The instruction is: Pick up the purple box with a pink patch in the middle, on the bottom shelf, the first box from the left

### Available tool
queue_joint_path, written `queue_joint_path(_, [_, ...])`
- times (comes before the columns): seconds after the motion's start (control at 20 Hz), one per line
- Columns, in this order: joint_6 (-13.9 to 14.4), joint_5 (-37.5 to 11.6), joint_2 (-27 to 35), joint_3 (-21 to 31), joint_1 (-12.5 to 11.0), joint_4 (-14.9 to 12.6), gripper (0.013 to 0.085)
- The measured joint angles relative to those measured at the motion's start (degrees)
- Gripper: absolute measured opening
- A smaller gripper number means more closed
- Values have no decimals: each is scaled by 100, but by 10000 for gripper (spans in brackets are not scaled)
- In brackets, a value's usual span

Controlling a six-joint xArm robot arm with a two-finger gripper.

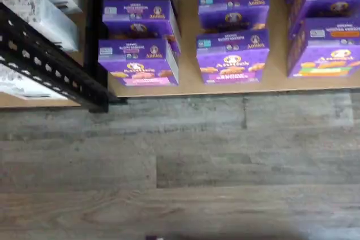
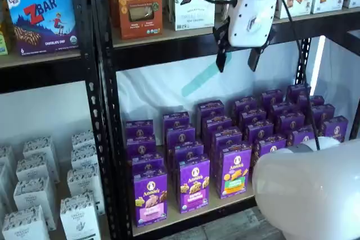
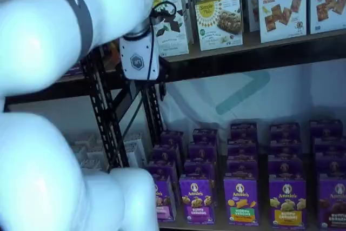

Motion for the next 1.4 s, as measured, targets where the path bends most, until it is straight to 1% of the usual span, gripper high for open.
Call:
queue_joint_path(0.35, [5, -704, 352, 434, 129, 119, 850])
queue_joint_path(0.8, [51, -1634, 1020, 827, 257, 18, 850])
queue_joint_path(1.1, [62, -2302, 1577, 981, 358, 36, 850])
queue_joint_path(1.4, [119, -2937, 2154, 1057, 509, 67, 850])
